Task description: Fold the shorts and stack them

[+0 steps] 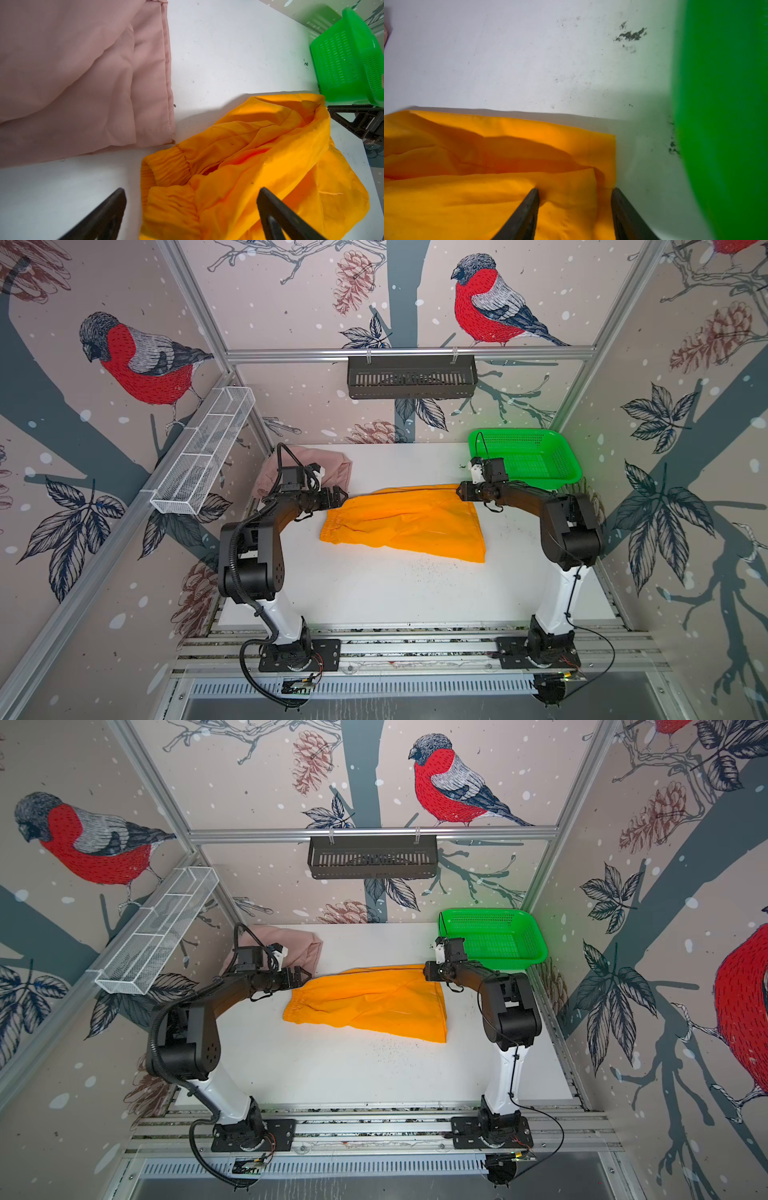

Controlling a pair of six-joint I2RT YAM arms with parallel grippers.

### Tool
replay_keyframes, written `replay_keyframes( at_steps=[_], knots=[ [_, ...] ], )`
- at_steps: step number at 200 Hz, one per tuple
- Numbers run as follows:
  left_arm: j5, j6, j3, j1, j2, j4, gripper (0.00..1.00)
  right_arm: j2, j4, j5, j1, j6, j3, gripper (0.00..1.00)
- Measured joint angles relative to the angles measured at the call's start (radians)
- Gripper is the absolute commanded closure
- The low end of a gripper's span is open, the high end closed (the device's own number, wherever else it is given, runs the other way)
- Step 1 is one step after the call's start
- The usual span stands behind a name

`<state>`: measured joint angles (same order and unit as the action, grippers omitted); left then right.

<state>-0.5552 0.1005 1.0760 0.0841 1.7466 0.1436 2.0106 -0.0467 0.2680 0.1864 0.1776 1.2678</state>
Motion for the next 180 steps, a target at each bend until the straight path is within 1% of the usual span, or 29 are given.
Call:
replay_keyframes(
  at_steps=[10,20,35,48,60,68,80,84,96,106,119,128,154,180],
  knots=[
    [-0.002,-0.001,-0.003,0.0,0.003,-0.003,0.02,0.005,0.003,0.014,0.0,0.001,0.0,0.68],
    [-0.002,-0.002,-0.003,0.0,0.008,-0.004,0.02,0.005,0.003,0.023,0.0,0.003,0.0,0.82],
    [-0.002,-0.002,-0.002,0.0,0.018,-0.004,0.04,0.005,0.006,0.036,0.0,0.003,0.0,0.97],
    [-0.002,-0.002,0.003,0.0,0.025,-0.001,0.07,-0.003,0.005,0.044,0.001,0.006,0.0,0.98],
    [0.002,-0.001,0.011,0.0,0.028,0.002,0.18,-0.027,0.003,0.046,0.001,0.006,-0.005,0.99],
    [0.008,0.001,0.018,0.0,0.029,0.004,0.3,-0.05,0.006,0.046,0.001,0.006,-0.01,0.99],
    [0.015,0.006,0.027,0.0,0.03,0.012,0.56,-0.09,0.015,0.048,0.001,0.007,-0.023,0.99],
    [0.02,0.007,0.03,0.0,0.03,0.016,0.62,-0.104,0.02,0.048,0.001,0.008,-0.029,0.99],
    [0.037,0.015,0.037,0.0,0.03,0.031,0.73,-0.143,0.026,0.047,0.003,0.01,-0.047,0.99],
    [0.046,0.026,0.043,0.0,0.029,0.043,0.79,-0.174,0.026,0.047,0.004,0.011,-0.061,0.99],
    [0.051,0.05,0.055,0.0,0.026,0.063,0.9,-0.215,0.025,0.041,0.008,0.011,-0.079,0.99],
    [0.051,0.058,0.064,0.0,0.022,0.077,0.99,-0.241,0.024,0.034,0.013,0.011,-0.091,0.99],
    [0.055,0.085,0.076,-0.002,0.001,0.108,1.0,-0.318,0.017,-0.009,0.035,0.01,-0.127,0.99],
    [0.085,0.109,0.094,-0.003,-0.028,0.161,1.0,-0.401,-0.025,-0.074,0.073,0.01,-0.144,0.99]
  ],
)
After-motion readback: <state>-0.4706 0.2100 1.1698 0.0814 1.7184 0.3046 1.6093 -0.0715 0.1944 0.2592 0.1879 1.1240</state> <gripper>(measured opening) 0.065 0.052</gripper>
